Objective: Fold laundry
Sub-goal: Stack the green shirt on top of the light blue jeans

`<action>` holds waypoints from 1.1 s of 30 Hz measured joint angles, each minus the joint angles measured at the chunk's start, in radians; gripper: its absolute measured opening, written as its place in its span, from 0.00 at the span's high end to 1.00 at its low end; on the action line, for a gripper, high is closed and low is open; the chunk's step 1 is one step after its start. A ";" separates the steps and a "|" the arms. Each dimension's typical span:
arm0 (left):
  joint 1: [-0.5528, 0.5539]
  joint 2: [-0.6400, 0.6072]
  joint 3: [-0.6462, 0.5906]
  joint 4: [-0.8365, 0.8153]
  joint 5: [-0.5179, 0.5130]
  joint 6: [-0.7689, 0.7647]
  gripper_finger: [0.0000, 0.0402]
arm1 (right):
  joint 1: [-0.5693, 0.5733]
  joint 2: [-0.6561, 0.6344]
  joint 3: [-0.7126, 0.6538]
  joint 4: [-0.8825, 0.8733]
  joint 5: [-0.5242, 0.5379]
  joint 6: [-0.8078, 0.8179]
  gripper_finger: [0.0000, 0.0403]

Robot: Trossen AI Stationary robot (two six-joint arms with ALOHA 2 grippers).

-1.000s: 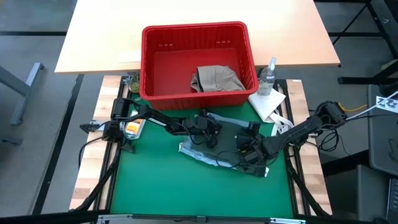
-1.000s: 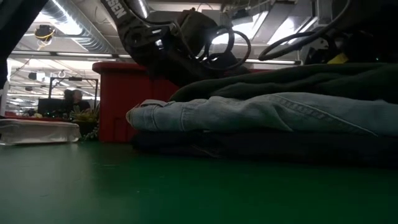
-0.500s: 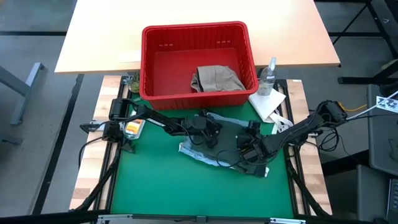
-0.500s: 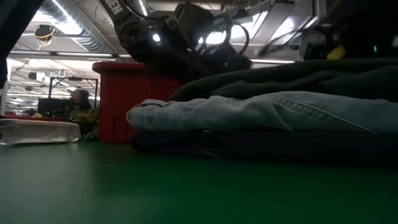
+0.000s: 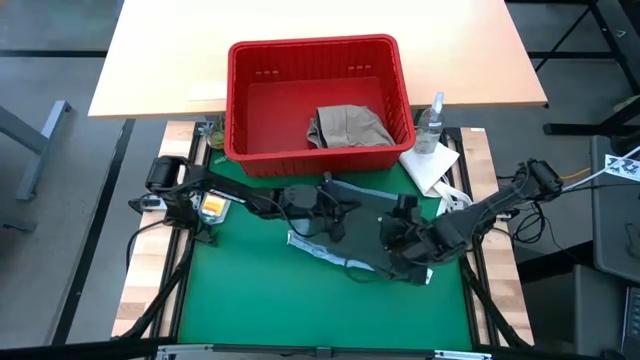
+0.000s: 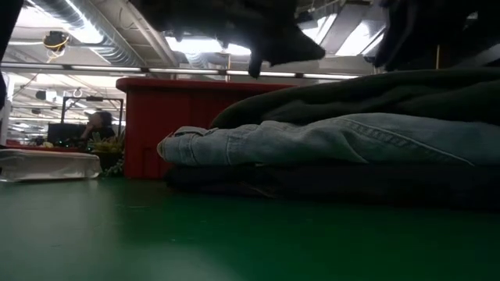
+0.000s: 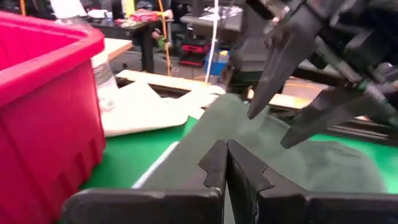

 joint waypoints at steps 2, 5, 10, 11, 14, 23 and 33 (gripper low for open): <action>-0.022 -0.005 0.000 0.003 0.004 -0.001 0.99 | 0.031 -0.001 0.017 0.031 0.002 0.001 0.52; -0.062 -0.005 0.000 -0.007 0.007 0.000 0.99 | 0.078 -0.001 0.016 0.106 0.011 0.001 0.52; -0.132 -0.002 0.000 -0.115 0.007 0.000 0.99 | 0.151 0.022 0.002 0.228 0.025 0.002 0.52; -0.145 -0.002 0.000 -0.142 0.007 0.000 0.99 | 0.161 0.030 -0.005 0.248 0.029 0.002 0.52; -0.178 -0.002 0.000 -0.209 0.007 0.000 0.99 | 0.185 0.053 -0.021 0.296 0.047 0.002 0.52; -0.223 -0.002 0.000 -0.436 -0.042 -0.002 0.99 | 0.190 0.193 -0.037 0.313 0.037 0.005 0.52; -0.219 0.037 0.000 -0.513 -0.061 -0.035 0.99 | 0.190 0.333 -0.034 0.319 0.000 0.006 0.52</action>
